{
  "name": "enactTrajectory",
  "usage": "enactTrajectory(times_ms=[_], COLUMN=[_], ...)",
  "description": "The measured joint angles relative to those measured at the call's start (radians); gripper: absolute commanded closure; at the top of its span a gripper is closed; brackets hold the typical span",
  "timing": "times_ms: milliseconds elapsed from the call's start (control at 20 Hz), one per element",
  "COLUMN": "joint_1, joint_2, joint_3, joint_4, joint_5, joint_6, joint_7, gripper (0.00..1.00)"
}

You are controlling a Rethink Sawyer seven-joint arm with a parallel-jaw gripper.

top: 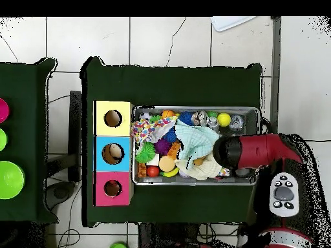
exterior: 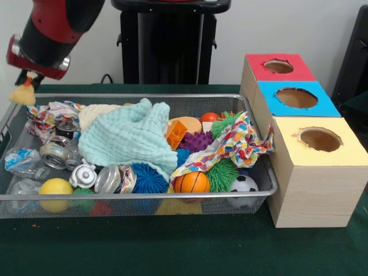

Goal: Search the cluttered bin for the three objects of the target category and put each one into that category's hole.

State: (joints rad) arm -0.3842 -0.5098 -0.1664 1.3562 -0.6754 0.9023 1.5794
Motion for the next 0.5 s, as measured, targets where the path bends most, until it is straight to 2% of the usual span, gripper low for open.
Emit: enactTrajectory(times_ms=[150, 350, 500], joint_1=[0.0, -0.003, -0.01], joint_2=[-0.073, -0.122, -0.157], joint_3=[0.029, 0.061, 0.098], joint_4=[0.004, 0.007, 0.013], joint_5=[0.047, 0.094, 0.159], joint_6=[0.103, 0.178, 0.248], joint_7=[0.0, -0.001, -0.001], gripper=[1.0, 1.0, 1.0])
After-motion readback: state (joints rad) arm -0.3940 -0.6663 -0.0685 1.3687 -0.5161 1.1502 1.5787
